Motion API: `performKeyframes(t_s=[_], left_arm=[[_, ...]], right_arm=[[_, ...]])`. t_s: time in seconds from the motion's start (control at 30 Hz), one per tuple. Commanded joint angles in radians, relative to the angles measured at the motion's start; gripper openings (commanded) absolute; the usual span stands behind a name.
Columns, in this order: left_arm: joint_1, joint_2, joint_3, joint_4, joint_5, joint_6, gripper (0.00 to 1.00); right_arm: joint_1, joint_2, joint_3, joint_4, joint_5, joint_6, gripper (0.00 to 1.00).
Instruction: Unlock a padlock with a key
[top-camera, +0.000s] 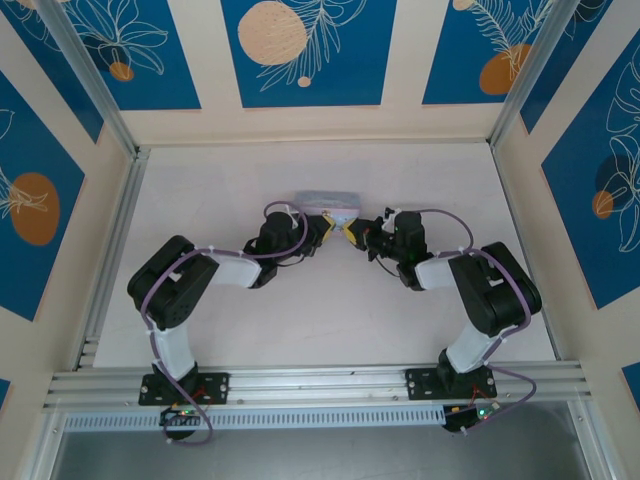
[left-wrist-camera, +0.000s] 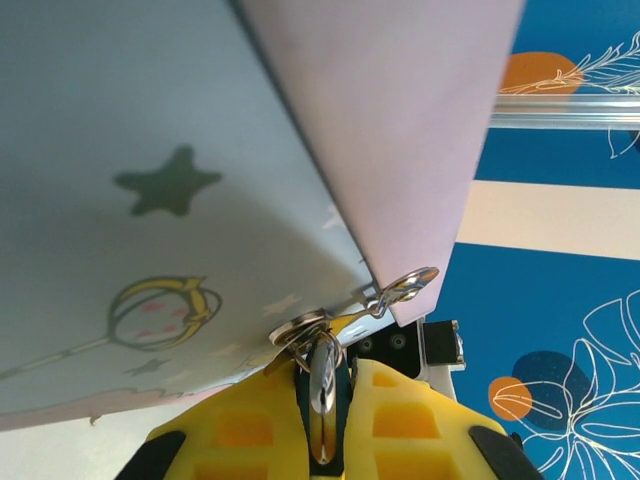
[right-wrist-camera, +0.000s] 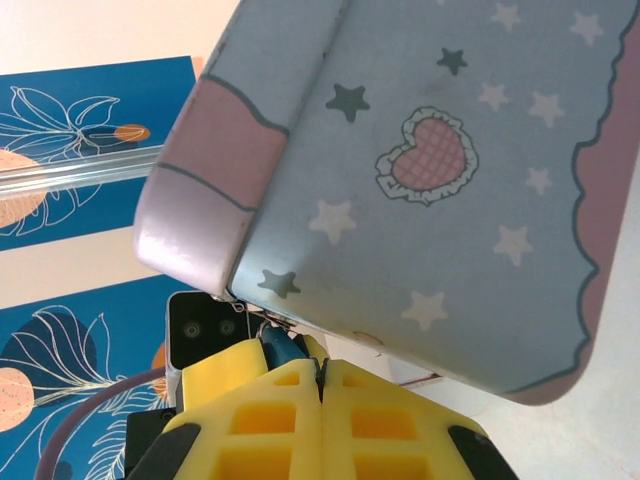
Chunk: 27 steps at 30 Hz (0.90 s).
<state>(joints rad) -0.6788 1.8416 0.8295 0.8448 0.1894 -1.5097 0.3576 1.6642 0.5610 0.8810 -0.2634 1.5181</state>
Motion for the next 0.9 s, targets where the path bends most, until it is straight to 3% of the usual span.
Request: performKeyframes(t_s=[0.0,0.33,0.67,0.87], left_arm=[[-0.030,-0.049,0.044,0.061,0.070,0.012,0.00],[-0.030,-0.056,0.043,0.077,0.036,-0.002,0.00],[-0.031,-0.058,0.039,0.077,0.031,-0.003,0.00],[-0.045,-0.014,0.065,0.085,0.055,-0.003,0.00]], right_arm=[[0.025,0.010,0.029,0.023,-0.014,0.019,0.00],[0.158,0.043,-0.001,0.148,0.101,0.171,0.00],[0.133,0.056,0.016,0.139,0.099,0.168,0.00],[0.199,0.106,0.113,0.106,0.100,0.170,0.00]])
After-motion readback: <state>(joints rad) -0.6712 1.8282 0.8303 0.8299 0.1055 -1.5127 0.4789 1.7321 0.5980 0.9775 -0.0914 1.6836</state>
